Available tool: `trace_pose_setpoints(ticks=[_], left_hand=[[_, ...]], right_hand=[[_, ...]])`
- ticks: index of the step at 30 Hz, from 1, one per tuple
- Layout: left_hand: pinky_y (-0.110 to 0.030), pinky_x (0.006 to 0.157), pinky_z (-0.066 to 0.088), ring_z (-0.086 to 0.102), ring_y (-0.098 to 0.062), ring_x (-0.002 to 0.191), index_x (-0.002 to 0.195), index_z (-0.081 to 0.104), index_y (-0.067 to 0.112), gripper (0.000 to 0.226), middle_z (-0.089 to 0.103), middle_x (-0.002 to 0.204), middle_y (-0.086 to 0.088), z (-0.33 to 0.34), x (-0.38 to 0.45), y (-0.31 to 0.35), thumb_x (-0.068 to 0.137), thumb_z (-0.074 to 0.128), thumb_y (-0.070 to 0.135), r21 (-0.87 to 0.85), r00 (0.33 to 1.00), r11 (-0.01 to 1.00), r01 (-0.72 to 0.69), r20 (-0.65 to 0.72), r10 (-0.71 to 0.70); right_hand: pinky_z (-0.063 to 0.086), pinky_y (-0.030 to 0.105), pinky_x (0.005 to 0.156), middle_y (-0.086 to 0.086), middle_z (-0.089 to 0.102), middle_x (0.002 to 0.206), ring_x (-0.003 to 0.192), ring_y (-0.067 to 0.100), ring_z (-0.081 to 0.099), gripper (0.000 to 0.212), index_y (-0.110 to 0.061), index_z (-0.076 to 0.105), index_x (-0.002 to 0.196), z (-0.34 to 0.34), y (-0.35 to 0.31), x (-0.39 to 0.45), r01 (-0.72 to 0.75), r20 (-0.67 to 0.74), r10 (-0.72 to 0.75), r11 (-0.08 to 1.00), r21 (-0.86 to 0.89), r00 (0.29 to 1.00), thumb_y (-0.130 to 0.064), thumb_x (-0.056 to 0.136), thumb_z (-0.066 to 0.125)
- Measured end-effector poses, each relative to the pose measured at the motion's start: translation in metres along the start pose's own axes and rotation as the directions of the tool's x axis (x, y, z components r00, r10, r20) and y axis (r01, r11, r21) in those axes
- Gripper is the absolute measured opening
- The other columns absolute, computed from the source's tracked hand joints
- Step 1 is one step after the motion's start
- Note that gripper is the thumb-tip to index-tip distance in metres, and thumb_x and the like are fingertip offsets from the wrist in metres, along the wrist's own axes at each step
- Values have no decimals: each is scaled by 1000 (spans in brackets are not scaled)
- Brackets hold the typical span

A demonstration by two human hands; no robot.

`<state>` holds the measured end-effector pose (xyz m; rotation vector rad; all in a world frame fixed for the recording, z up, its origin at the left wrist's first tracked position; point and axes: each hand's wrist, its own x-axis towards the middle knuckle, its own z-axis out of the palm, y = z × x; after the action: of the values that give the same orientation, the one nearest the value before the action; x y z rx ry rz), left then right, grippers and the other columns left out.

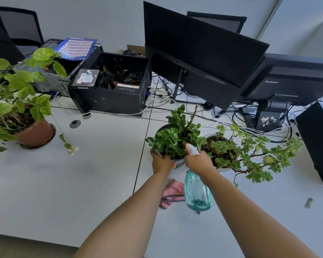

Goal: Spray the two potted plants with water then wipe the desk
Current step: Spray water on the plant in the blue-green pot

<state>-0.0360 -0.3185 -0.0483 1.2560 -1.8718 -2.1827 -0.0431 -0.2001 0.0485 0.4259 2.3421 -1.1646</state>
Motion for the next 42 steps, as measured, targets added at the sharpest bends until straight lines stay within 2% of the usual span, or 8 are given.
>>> trace_pose_setpoints(ticks=[5,8,13,20,29,34,38,42], left_hand=[[-31,55,59,67,-25,56,132,33,28,45,68,108,-24,1,0,3,95,39,4,19,1000,1000,-8,3,8],[-49,80,60,69,-44,93,122,38,51,51,67,118,-17,0,10,0,87,41,14,65,1000,998,-28,5,28],[-28,60,50,53,-17,57,140,43,33,52,63,123,-25,-12,19,15,95,39,6,93,997,994,-65,41,61],[-37,71,61,60,-18,51,141,38,31,49,69,93,-19,-15,17,15,97,38,9,136,998,990,-35,53,28],[-38,67,61,66,-24,55,116,34,19,31,67,67,-15,-7,-16,2,92,44,0,-7,998,1000,28,49,-28],[-37,66,59,69,-27,61,116,42,7,24,71,74,-18,-8,-15,-8,93,50,3,-11,999,1000,27,32,-27],[-34,64,59,67,-24,60,113,45,25,31,71,85,-16,-12,-11,-5,91,46,4,34,999,999,-38,-8,39],[-52,92,55,66,-38,107,121,54,33,32,69,118,-12,-27,16,-6,92,50,22,184,978,981,-70,-179,103]], right_hand=[[41,32,63,7,56,83,71,22,50,26,-12,57,112,-12,-2,6,43,-19,-42,998,39,999,-16,87,52],[44,35,68,5,56,85,77,24,53,18,-19,47,106,-17,-1,8,46,-15,-45,996,78,999,-16,89,53],[55,39,72,5,57,90,81,28,63,38,-31,55,123,-17,4,0,76,51,-76,997,-9,996,-23,87,49],[59,53,82,20,67,91,89,40,68,17,-38,59,87,-5,31,-12,116,95,-117,993,15,989,-21,85,56],[40,34,65,6,53,71,68,25,48,23,-22,46,61,18,58,-10,69,50,-69,998,8,996,-16,83,53],[45,35,65,9,61,80,69,26,53,15,-16,52,68,22,68,-4,56,12,-56,998,6,998,-21,83,52],[51,39,73,10,66,88,77,28,60,19,-14,64,90,15,74,2,69,-29,-68,997,37,997,-27,87,50],[53,36,76,7,65,93,84,27,64,37,-30,64,116,4,78,6,83,7,-83,996,24,997,-36,84,46]])
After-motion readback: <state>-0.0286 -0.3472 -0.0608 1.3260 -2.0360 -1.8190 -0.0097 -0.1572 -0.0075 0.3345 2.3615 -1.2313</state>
